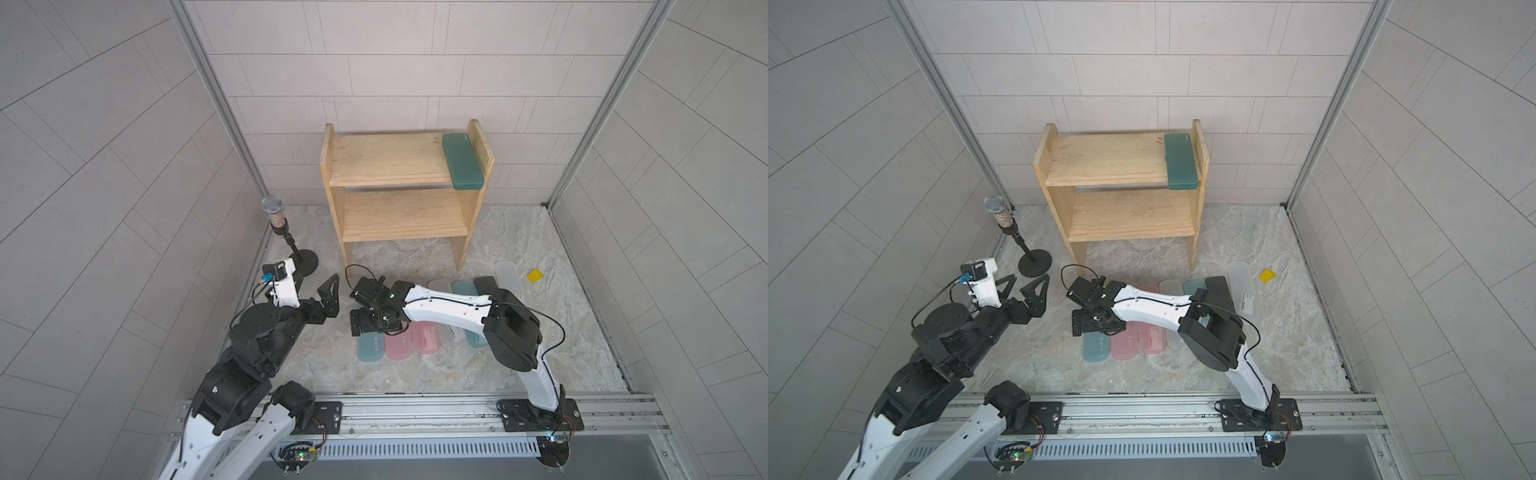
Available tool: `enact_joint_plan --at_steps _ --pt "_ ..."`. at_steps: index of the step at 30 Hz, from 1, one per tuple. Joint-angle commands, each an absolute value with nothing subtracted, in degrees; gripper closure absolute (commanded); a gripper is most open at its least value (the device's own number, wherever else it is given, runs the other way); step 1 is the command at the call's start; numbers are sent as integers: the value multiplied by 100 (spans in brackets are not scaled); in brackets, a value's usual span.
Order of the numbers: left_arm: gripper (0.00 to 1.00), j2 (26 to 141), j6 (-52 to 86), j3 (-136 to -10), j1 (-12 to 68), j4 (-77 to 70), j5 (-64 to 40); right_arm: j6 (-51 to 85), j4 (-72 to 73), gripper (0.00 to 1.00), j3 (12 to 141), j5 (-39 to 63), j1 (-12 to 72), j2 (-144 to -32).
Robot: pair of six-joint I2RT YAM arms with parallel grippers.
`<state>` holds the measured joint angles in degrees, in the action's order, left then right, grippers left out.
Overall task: Remove the pencil cases from the shelf
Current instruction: Place the pencil case at the center of the board, then pick up the pencil case from the shelf.
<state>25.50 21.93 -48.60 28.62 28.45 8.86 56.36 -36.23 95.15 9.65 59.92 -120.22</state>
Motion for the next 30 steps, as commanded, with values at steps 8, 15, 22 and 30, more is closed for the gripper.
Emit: enact_joint_plan --at_steps 8,15,22,30 --pt "0 3061 2792 -4957 2824 2095 400 5269 -3825 0 9002 152 5849 -10826" --pt "0 4885 5579 -4996 2821 -952 -1630 4780 -4256 0 7123 -1277 4585 -8079" --pt "0 6350 6362 -6474 3510 -2062 -1369 4405 -5679 0 7096 -954 2880 -6610" --pt "0 8282 6790 -8427 4285 -1941 -1755 3961 -5799 0 7127 84 1545 -6357"
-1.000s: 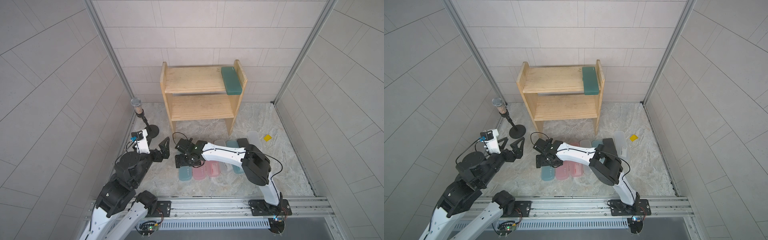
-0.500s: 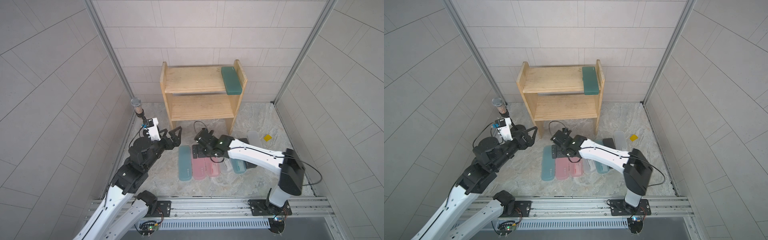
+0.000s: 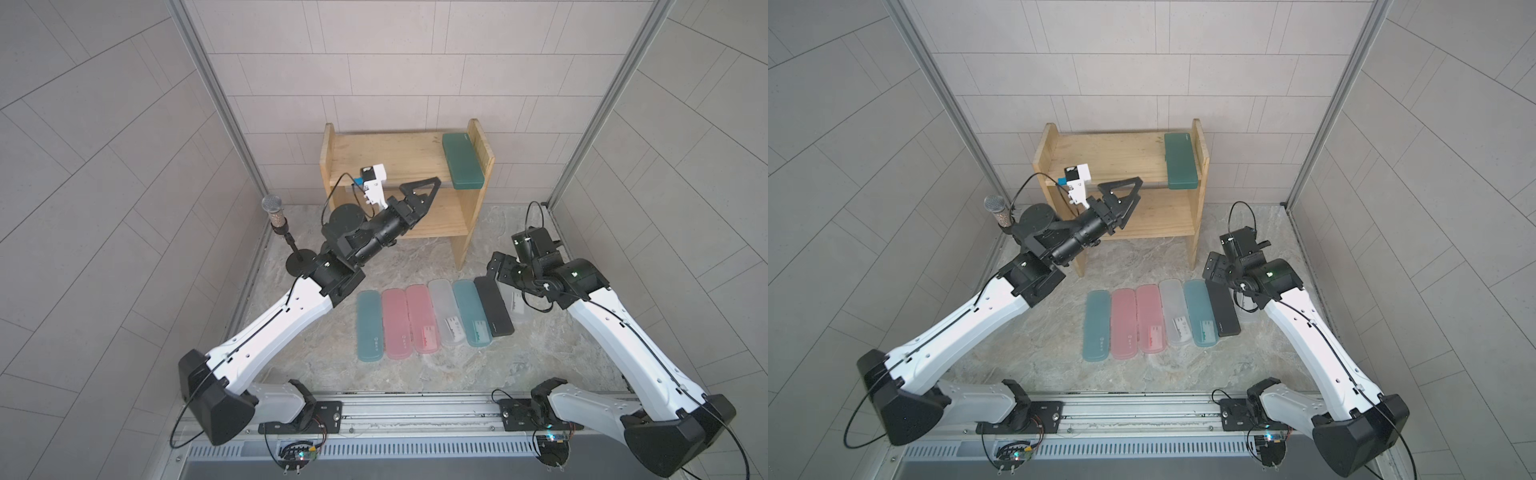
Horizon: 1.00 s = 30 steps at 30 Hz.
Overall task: Remove the pencil cases from the shelf
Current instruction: Pick up the pencil case from the shelf.
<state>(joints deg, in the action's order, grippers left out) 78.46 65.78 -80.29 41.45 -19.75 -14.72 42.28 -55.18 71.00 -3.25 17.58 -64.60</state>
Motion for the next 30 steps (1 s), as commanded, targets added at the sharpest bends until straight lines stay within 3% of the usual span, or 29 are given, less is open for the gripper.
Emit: enact_joint_plan --at_steps 1,21,30 --pt "0 8451 6822 -8594 4316 -1901 -1838 3940 -5801 0 7151 178 1468 -6339" --pt "1 9886 6883 -10181 4329 -605 -1982 3582 -6231 0 7565 785 695 -6112" --pt "14 10020 6706 -10456 4308 -88 -1847 3654 -6249 0 7690 922 612 -6166"
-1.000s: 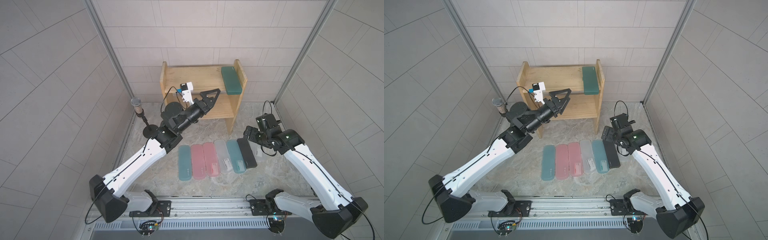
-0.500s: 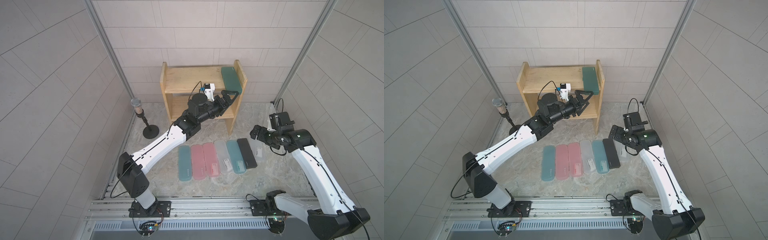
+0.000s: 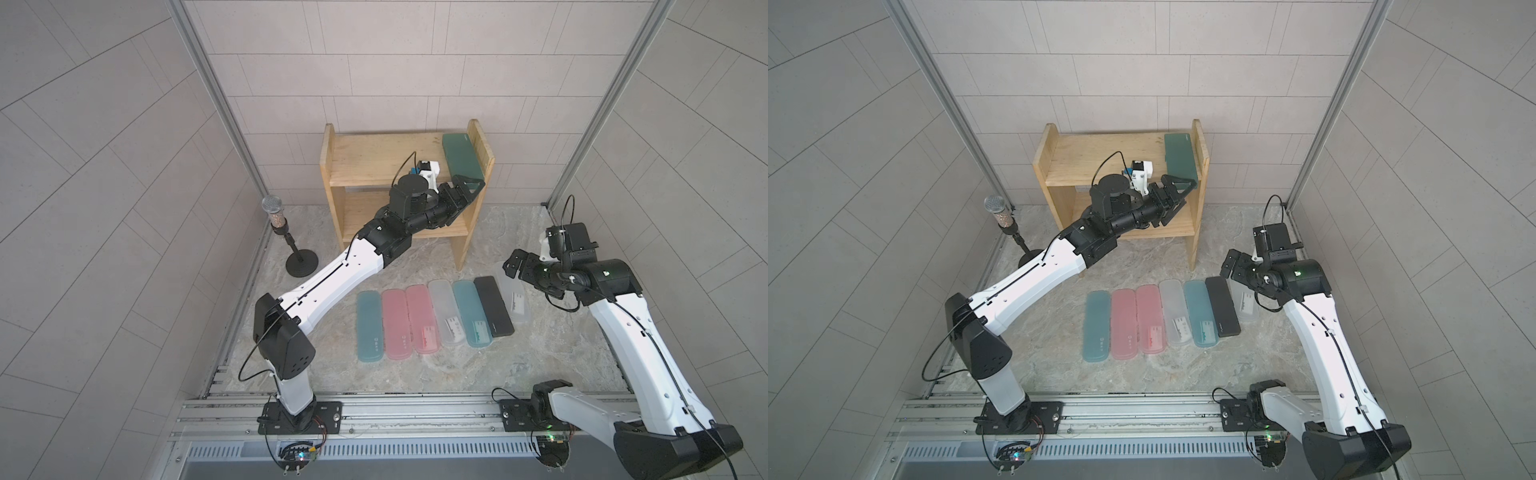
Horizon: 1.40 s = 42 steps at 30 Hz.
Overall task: Remove the pencil cases from the shelf
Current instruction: Pick up the pencil case from the shelf.
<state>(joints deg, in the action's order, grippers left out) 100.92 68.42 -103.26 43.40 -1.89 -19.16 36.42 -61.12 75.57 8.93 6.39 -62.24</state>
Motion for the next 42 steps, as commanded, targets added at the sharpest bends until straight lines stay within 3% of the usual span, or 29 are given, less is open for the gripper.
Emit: enact_joint_plan --at_steps 1,20,30,34,42 --pt "14 10007 6714 -10446 4294 -83 -1837 3667 -6249 0 7699 924 615 -6161" --pt "19 10051 7276 -10294 3774 -626 -1881 3731 -6275 0 7715 869 612 -6131" --pt "20 10296 7378 -10806 3702 -625 -2055 3770 -6276 0 7840 870 606 -6205" --pt "28 10402 7376 -11020 3696 -587 -2166 3778 -6282 0 7858 879 603 -6192" --pt "68 10360 7224 -11087 3687 -333 -2236 3771 -6284 0 7783 913 608 -6179"
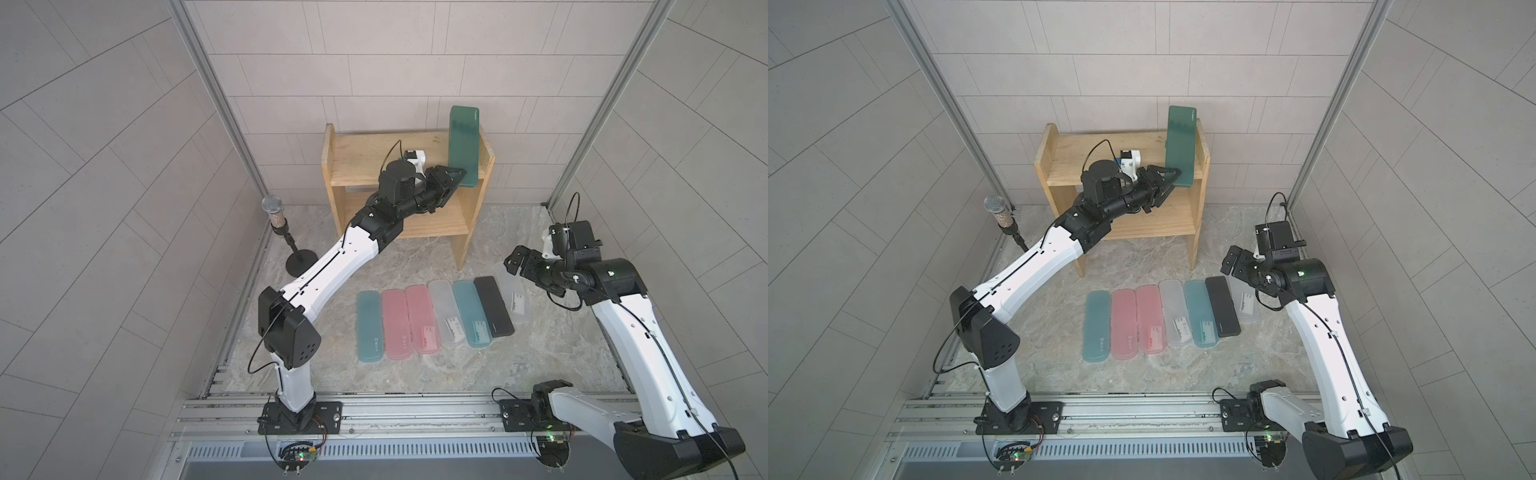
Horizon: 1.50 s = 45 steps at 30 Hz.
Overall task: Remove the pencil cases from the shelf
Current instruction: Pick up the pencil case from the shelf, then place the pencil case at the center of the board.
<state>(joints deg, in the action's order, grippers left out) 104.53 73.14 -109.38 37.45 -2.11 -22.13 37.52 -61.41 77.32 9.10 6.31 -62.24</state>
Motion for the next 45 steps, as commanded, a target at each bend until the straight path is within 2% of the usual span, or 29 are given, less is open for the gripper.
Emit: enact_joint_plan --at_steps 1,2,5,6,11,16,20,25,29,35,45 --pt "73 10347 7233 -11058 3684 -350 -2235 3771 -6282 0 7778 912 600 -6179" --pt "76 10322 7233 -11005 3685 -382 -2234 3770 -6275 0 7778 909 602 -6170" --pt "97 10229 7180 -10849 3691 -517 -2255 3724 -6243 0 7800 929 606 -6123" --pt "100 10178 7123 -10777 3686 -618 -2274 3695 -6205 0 7825 974 608 -6086" --pt "100 9475 5955 -9962 3691 -835 -2317 3630 -6010 0 8435 976 646 -5847" --pt "100 7780 4044 -7667 3691 -1675 -1848 3716 -5962 0 9709 1138 950 -6159" --pt "100 6422 2919 -6174 3675 -1416 -1393 4037 -5454 0 10597 1213 1826 -6692" --pt "100 5251 2619 -5145 3690 -1074 -1132 4308 -4947 0 11534 1177 3209 -7762" --pt "100 4599 2532 -4760 3683 -781 -884 4366 -4919 0 12294 1125 3978 -8714" --pt "100 4076 2330 -4638 3684 -322 -728 4430 -4964 0 13173 1106 4653 -9769" --pt "100 3854 2378 -4468 3690 -247 -694 4518 -4722 0 13305 1066 5025 -10263"
